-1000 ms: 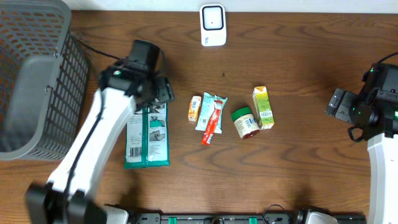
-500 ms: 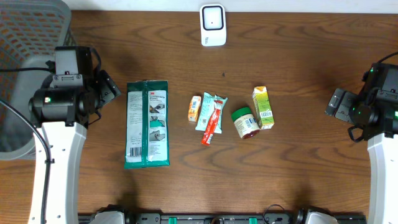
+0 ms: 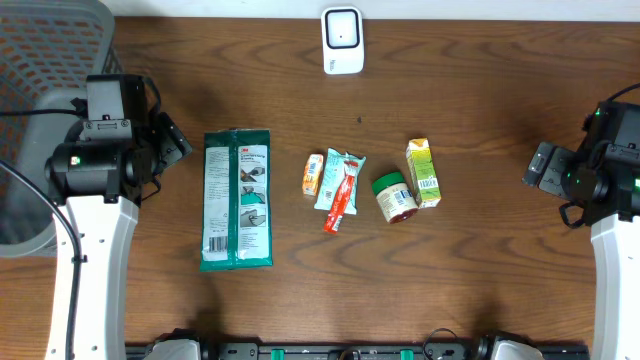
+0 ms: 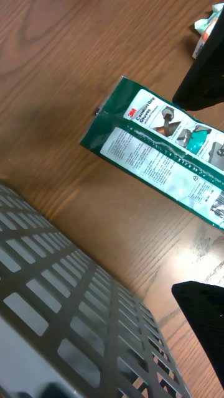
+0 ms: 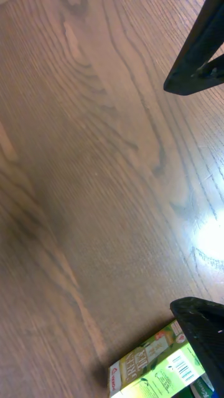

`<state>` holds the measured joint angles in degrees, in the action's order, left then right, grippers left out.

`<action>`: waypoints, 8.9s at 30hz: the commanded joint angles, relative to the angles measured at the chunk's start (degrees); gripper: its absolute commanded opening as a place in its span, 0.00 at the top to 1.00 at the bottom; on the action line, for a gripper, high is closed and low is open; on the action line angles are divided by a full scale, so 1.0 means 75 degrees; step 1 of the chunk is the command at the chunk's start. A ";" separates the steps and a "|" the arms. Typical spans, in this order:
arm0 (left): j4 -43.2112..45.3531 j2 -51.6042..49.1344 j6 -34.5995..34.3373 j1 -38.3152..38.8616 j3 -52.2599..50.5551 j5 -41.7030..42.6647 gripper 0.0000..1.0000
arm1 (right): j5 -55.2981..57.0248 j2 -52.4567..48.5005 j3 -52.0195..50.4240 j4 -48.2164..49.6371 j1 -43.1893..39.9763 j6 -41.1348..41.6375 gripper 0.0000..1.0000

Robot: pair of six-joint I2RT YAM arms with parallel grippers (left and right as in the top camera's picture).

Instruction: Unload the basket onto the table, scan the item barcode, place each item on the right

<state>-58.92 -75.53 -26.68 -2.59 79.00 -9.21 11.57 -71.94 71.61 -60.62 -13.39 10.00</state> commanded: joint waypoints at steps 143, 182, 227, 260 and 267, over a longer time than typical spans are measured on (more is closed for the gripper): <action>-0.0029 0.0041 0.0096 -0.0032 0.0055 -0.0122 0.11 | -0.2996 -0.0105 0.2836 -0.2605 0.0047 -0.0256 0.83; -0.0029 0.0041 0.0096 -0.0032 0.0055 -0.0122 0.11 | -0.2521 -0.4316 0.4074 -0.3034 0.4296 -0.0367 0.24; -0.0032 0.0041 0.0096 -0.0032 0.0055 -0.0122 0.11 | -0.2052 -0.6225 0.5458 -0.3640 0.4374 -0.0458 0.16; -0.0029 0.0041 0.0096 -0.0032 0.0055 -0.0122 0.11 | -0.0775 -0.7178 0.3585 -0.1714 0.5549 -0.0627 0.12; -0.0029 0.0041 0.0096 -0.0032 0.0055 -0.0122 0.11 | -0.0775 -0.7178 0.3115 -0.1303 0.5549 -0.0624 0.15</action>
<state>-58.96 -75.53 -26.68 -2.59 79.00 -9.39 4.75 -125.23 96.05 -71.09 28.03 5.80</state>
